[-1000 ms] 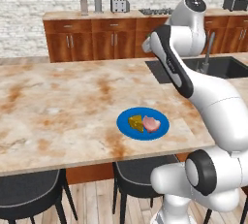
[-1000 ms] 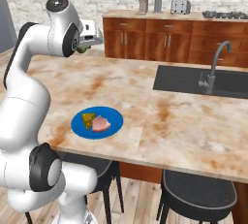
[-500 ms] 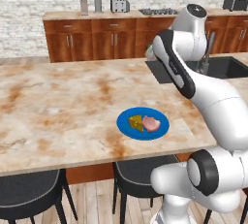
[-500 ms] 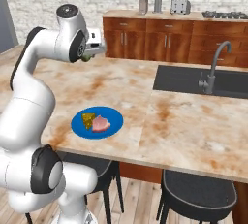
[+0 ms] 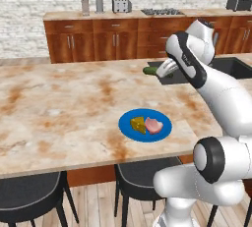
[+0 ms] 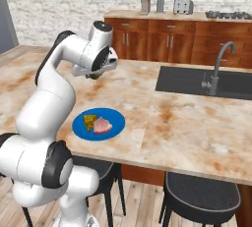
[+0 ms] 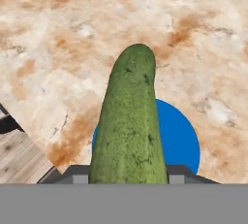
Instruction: Take the cheese, steak, and cucumber from the fridge and place them on the plate on the dining counter to create an appetizer plate.
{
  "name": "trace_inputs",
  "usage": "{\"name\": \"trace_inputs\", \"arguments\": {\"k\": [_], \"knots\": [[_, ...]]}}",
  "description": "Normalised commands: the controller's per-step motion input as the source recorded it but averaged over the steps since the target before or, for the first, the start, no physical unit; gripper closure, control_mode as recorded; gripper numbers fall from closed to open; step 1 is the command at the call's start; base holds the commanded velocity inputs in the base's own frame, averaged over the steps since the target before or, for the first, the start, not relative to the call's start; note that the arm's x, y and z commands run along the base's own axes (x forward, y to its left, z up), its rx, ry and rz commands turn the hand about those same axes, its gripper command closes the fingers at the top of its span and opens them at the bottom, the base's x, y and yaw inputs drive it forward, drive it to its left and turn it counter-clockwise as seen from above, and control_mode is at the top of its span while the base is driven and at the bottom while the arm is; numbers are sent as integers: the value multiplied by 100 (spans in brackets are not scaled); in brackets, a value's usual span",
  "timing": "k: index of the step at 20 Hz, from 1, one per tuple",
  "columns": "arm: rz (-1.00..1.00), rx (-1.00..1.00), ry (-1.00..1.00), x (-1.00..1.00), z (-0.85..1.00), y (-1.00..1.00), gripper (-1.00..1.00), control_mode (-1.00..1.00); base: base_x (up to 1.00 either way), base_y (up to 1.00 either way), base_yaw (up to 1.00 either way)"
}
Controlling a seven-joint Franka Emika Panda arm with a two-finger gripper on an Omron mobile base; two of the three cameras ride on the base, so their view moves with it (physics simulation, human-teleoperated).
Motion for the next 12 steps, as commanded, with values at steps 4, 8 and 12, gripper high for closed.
{"name": "trace_inputs", "arguments": {"k": [4,8,12], "knots": [[20,-2,12,7,-41,0,100,-100,0,0,0],[16,-11,3,1,-43,0,100,-100,0,0,0],[2,-12,0,-2,-55,0,100,-100,0,0,0]]}}
